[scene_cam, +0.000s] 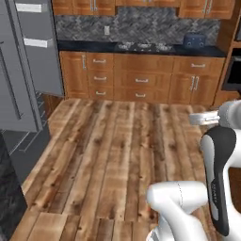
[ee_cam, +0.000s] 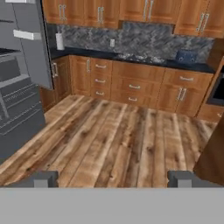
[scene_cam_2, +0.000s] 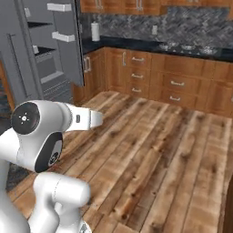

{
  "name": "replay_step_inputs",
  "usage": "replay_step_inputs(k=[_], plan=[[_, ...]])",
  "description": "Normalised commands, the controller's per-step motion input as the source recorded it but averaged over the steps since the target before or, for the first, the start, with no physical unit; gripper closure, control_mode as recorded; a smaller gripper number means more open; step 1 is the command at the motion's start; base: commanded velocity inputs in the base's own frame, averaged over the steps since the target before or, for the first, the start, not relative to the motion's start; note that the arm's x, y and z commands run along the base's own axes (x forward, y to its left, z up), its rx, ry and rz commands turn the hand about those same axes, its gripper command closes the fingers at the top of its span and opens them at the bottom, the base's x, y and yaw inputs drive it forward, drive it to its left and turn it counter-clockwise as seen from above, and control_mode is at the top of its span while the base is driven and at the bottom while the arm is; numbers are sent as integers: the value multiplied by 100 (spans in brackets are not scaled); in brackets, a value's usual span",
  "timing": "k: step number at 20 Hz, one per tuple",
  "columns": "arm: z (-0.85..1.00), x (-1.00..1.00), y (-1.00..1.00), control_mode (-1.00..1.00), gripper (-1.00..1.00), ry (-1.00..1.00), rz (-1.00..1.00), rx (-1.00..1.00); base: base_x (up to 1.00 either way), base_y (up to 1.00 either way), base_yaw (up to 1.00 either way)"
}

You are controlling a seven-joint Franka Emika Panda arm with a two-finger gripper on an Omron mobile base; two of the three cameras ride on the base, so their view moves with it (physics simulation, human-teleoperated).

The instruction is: Retrieve the mango and kiwi from the fridge and place them into the bowl on the dining table.

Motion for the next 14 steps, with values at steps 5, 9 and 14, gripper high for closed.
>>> replay_step_inputs(k=[5,9,14], plan=[[0,0,0,100,-100,0,0,0,32,54,67],[0,0,0,100,-100,0,0,0,65,21,58],[0,0,0,100,-100,0,0,0,94,-14,37]])
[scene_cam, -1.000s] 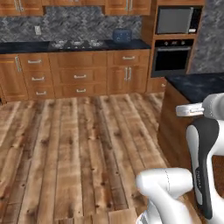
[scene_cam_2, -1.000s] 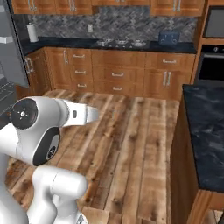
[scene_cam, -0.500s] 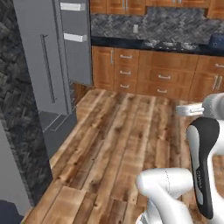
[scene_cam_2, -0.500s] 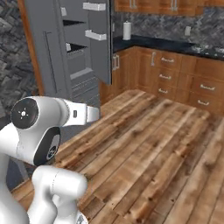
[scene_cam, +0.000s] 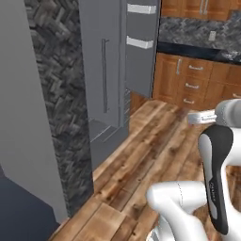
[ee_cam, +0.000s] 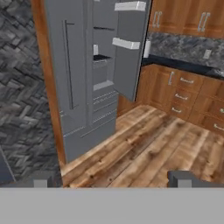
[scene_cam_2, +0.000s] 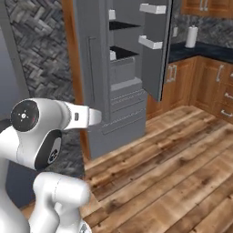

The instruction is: Retrieve the mango and kiwi from the fridge and place them into the bowl on the dining table.

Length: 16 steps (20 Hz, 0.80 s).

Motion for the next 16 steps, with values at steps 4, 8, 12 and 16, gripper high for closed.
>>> replay_step_inputs(k=[4,8,12,16], plan=[[0,0,0,100,-100,0,0,0,83,-61,24],[0,0,0,100,-100,0,0,0,49,-93,17],[0,0,0,100,-100,0,0,0,36,-91,15],[0,0,0,100,-100,0,0,0,45,-23,18]])
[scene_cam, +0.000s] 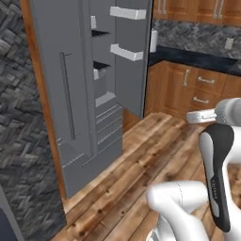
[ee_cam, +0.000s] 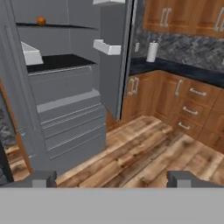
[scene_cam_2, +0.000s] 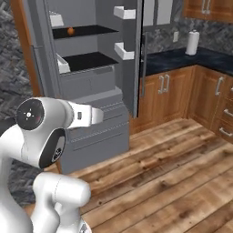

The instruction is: Retrieve the mango and kiwi from the fridge and place them into the bowl on the dining table.

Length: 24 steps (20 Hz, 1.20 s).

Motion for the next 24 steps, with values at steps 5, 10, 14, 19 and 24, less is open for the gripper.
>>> replay_step_inputs(k=[5,10,14,19,24], plan=[[0,0,0,100,-100,0,0,0,52,0,31],[0,0,0,100,-100,0,0,0,46,0,37],[0,0,0,100,-100,0,0,0,33,-3,38],[0,0,0,100,-100,0,0,0,23,-19,35],[0,0,0,100,-100,0,0,0,12,-35,33]])
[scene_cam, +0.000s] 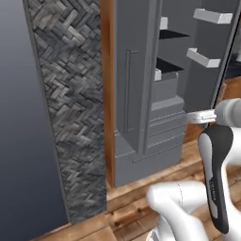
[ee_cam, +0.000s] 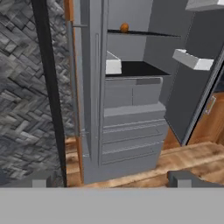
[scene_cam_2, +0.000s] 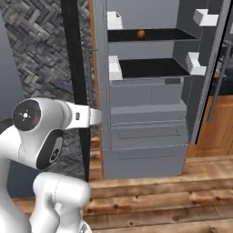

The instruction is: Retrieve the mango and kiwi from the fridge and place them into the bowl on the dining table.

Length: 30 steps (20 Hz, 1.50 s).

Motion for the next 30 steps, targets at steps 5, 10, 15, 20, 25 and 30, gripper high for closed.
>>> replay_step_inputs(k=[5,10,15,20,25,30], plan=[[0,0,0,100,-100,0,0,0,5,-49,31],[0,0,0,100,-100,0,0,0,0,-61,28],[0,0,0,100,-100,0,0,0,0,-65,26],[0,0,0,100,-100,0,0,0,1,-39,21],[0,0,0,100,-100,0,0,0,17,-19,18],[0,0,0,100,-100,0,0,0,7,-35,19]])
